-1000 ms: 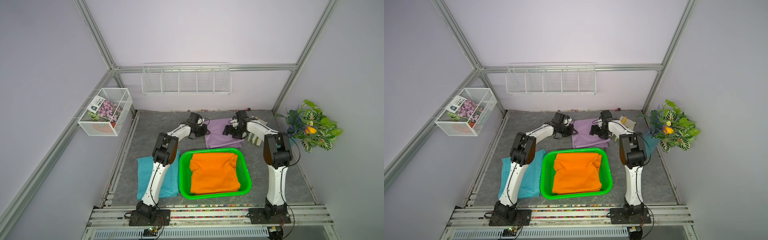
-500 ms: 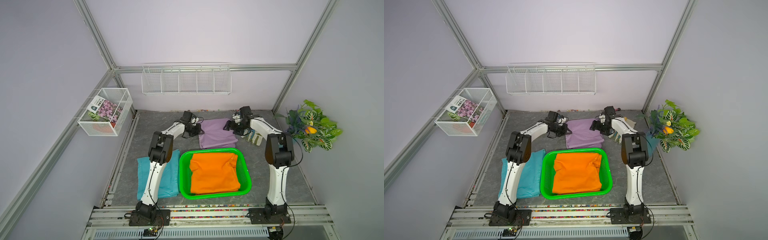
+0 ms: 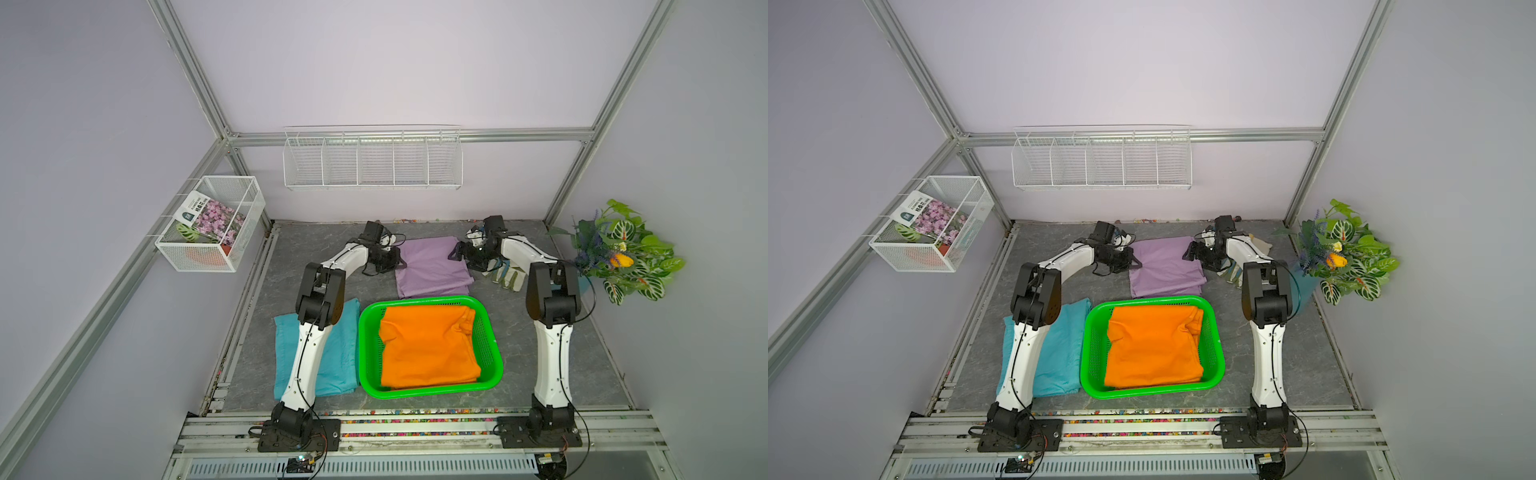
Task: Put the folded long pants in the basket
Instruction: Pick up the long pant at the center of the board.
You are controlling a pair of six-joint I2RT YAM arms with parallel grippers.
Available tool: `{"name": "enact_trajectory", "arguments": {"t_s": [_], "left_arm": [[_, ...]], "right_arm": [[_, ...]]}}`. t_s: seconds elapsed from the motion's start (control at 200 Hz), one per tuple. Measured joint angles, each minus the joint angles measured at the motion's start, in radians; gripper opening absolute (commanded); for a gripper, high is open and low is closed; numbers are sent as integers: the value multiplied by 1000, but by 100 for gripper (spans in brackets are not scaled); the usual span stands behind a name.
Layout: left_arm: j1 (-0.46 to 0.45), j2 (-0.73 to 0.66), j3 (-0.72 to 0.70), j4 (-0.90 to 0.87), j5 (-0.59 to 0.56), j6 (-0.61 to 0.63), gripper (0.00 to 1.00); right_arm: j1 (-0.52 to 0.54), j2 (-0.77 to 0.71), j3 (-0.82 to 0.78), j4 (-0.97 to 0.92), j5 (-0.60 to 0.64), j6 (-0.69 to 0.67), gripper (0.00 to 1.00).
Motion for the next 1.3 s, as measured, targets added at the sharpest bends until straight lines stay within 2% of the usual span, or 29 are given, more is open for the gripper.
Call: {"name": "enact_trajectory", "arguments": {"t_s": [0.275,0.46,0.505,0.61,0.645,0.89,1.299], "left_arm": [[0,0,7,-5,0,-5,0],[0,17,44,-38,-1,-9,0],[0,19,49,-41,-1,-9,0],[0,21,51,-44,-1,-9,0],[0,21,51,-44,0,-9,0],[0,22,72,-58,-16,-20,0],[0,16,208,-63,-10,-94,0]], "right_arm": [[19,6,-21,26,-102,-7,86],[37,24,-21,44,-149,-11,70],[38,30,-19,47,-158,-12,60],[39,44,-19,47,-155,-6,12],[39,51,-19,47,-158,-5,0],[41,60,-2,50,-175,37,0],[53,24,57,130,-177,197,0]]}}
